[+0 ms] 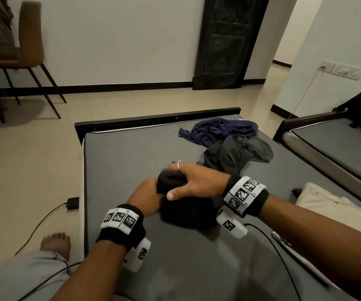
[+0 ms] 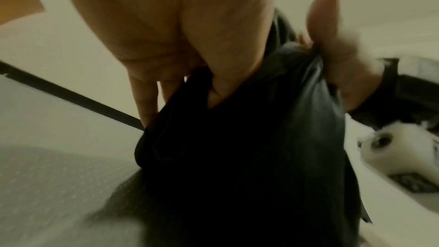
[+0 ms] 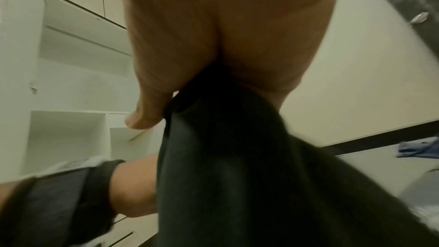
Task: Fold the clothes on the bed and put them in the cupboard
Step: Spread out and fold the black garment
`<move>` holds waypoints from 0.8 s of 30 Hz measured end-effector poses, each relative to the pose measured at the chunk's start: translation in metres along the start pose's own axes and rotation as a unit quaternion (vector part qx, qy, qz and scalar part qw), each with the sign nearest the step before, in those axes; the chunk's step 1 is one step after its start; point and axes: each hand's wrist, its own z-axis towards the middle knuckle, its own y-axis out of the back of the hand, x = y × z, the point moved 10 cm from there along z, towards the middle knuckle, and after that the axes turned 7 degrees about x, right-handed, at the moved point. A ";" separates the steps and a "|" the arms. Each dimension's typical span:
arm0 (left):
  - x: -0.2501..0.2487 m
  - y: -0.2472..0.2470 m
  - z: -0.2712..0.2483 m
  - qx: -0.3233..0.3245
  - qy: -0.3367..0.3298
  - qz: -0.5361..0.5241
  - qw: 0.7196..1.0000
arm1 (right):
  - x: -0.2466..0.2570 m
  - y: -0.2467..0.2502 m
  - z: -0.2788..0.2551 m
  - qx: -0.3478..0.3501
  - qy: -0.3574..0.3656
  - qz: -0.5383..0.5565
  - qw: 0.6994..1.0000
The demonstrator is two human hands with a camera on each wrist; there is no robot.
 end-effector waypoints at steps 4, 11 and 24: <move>0.010 0.042 -0.021 -0.078 0.032 -0.062 0.995 | -0.037 0.012 -0.001 -0.023 -0.091 -0.045 0.995; 0.026 0.104 -0.060 -0.232 0.052 -0.163 0.958 | -0.036 -0.048 0.017 -0.028 -0.065 -0.061 0.996; 0.035 0.109 -0.075 -0.224 0.142 -0.121 0.957 | -0.035 -0.043 0.021 -0.154 -0.066 0.466 0.869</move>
